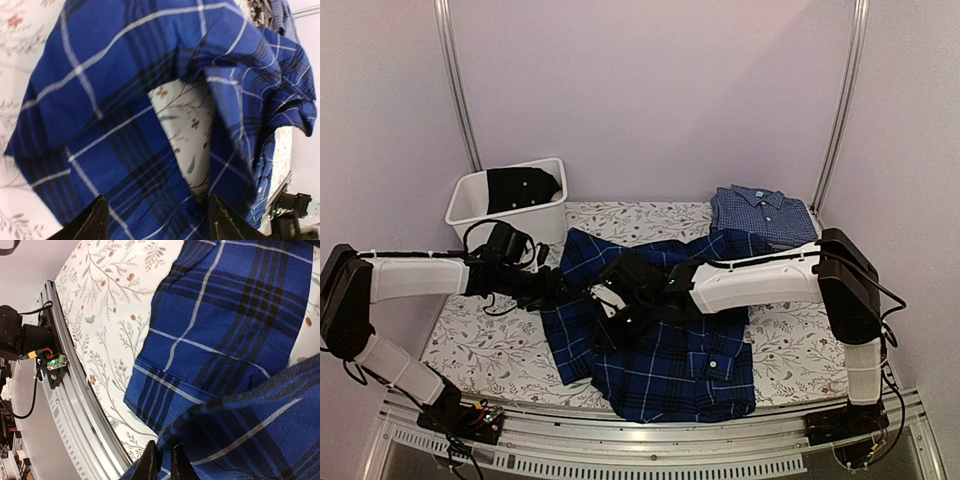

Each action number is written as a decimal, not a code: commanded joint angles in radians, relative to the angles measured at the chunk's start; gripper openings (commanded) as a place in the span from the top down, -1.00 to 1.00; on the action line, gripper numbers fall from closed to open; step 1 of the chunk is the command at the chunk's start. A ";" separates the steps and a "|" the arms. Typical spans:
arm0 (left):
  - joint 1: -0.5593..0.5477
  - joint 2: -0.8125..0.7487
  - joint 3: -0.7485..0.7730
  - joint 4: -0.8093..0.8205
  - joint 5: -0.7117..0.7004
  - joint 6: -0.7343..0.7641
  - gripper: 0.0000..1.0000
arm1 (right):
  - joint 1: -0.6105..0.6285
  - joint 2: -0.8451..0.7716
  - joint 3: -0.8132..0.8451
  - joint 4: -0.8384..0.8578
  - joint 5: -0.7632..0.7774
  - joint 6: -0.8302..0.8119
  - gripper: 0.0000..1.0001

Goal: Fold and stack the long sleeve shirts
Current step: Flatten out the crumpled shirt at the center of the board.

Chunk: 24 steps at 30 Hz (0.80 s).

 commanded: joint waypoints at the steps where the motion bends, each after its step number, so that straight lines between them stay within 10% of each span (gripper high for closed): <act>1: 0.006 -0.099 -0.109 -0.080 -0.114 -0.012 -0.35 | 0.008 -0.042 -0.048 -0.011 0.019 -0.011 0.62; 8: 0.004 -0.227 -0.264 -0.050 -0.182 -0.100 -0.34 | 0.007 -0.082 -0.034 -0.011 0.049 -0.018 -0.26; 17: -0.113 -0.078 -0.239 0.005 -0.243 -0.115 -0.18 | -0.018 -0.194 -0.084 -0.020 0.218 -0.007 -0.60; 21: -0.162 -0.025 -0.210 0.003 -0.287 -0.121 0.12 | -0.056 -0.267 -0.181 -0.011 0.295 0.029 -0.60; 24: -0.161 0.000 -0.206 0.001 -0.296 -0.125 0.70 | -0.091 -0.316 -0.263 0.013 0.341 0.049 -0.60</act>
